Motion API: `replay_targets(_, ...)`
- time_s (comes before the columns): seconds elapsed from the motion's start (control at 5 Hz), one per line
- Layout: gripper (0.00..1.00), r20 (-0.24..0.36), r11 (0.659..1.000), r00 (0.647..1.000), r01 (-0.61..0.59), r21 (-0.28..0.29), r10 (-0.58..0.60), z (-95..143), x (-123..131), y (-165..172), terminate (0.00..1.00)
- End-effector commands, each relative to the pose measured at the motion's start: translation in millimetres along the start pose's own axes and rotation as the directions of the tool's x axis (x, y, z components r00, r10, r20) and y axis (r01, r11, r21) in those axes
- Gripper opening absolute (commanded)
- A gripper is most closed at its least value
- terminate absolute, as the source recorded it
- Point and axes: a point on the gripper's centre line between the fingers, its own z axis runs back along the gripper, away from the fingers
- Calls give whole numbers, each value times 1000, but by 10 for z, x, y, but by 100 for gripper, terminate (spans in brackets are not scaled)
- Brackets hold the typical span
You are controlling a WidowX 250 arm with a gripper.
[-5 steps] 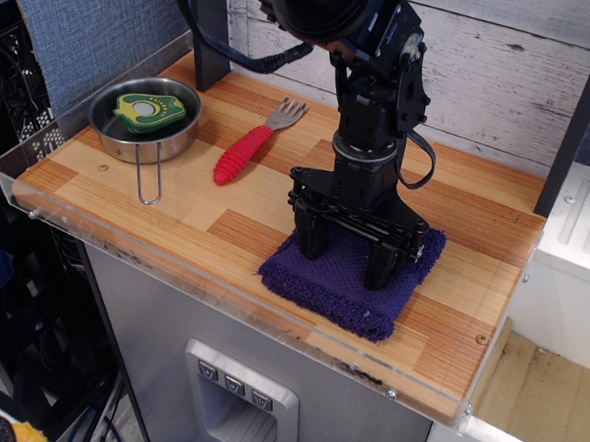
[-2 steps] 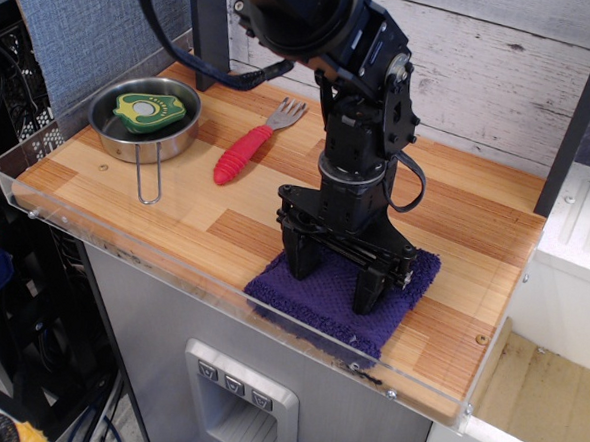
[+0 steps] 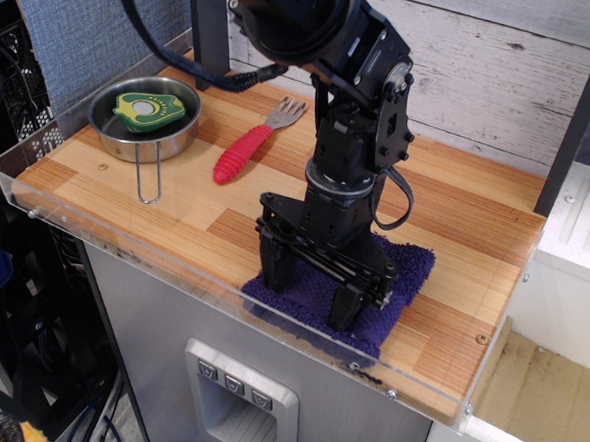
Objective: Move the purple cloth to the right corner of the table.
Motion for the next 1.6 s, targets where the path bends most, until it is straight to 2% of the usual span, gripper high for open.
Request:
replay_targets(0.0,100,165,1000,986,8,26,-12,557,117,186,0)
replay_targets(0.4,100,258,1000,966,-6,4,5,858,150,269,0)
replay_targets(0.6,100,284,999,959,29,-42,-16,905,175,264,0)
replay_targets(0.8,100,283,996,959,42,-79,-18,901,198,274,0)
replay_targets(1.4,100,283,996,959,42,-79,-18,901,198,274,0)
